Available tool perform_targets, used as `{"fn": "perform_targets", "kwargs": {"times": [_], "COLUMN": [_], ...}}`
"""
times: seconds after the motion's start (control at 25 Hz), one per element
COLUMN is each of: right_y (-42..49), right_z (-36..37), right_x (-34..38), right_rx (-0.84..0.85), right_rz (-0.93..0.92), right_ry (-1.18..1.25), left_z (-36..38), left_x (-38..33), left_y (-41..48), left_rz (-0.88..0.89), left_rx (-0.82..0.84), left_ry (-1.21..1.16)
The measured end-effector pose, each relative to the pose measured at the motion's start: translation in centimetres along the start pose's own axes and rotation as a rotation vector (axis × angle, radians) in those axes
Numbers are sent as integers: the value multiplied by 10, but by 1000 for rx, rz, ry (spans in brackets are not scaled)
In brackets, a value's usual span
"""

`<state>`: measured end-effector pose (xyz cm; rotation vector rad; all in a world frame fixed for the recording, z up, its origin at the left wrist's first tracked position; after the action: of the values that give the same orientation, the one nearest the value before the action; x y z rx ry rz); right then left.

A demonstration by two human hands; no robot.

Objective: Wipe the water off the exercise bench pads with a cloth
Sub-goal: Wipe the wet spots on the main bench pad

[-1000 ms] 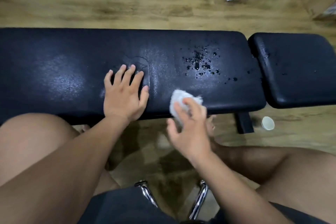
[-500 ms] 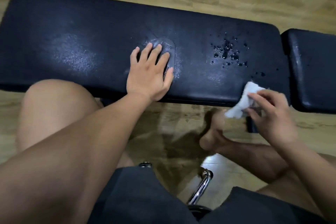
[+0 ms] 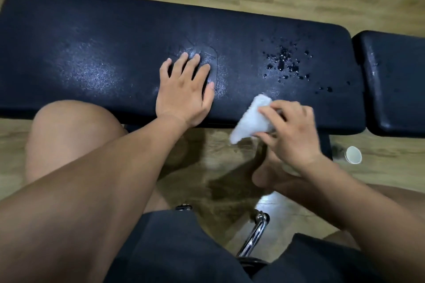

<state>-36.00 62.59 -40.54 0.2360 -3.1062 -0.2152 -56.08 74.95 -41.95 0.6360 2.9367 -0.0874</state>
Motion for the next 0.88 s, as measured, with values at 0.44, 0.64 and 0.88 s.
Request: {"fn": "perform_targets", "kwargs": {"times": [0.44, 0.64, 0.88], "right_y": [26, 37, -88], "right_z": [4, 0, -34], "right_x": [36, 51, -160], "right_rx": [26, 0, 115], "right_rz": [105, -43, 513], "right_ry": [166, 49, -124], "left_z": [1, -1, -2], "left_x": [3, 2, -1], "left_y": [-1, -4, -3], "left_rz": [3, 11, 26], "left_rx": [-15, -29, -59], "left_ry": [-2, -10, -25]}}
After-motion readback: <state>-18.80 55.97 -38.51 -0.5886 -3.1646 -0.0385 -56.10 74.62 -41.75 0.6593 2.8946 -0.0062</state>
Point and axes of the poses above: each hand's wrist, its own y-axis towards the middle knuckle, its own z-axis out of the palm, x = y × z, the point moved 6 cm from there along y, towards the middle knuckle, and after that the axes turned 9 degrees about x, right-handed, at the moved point
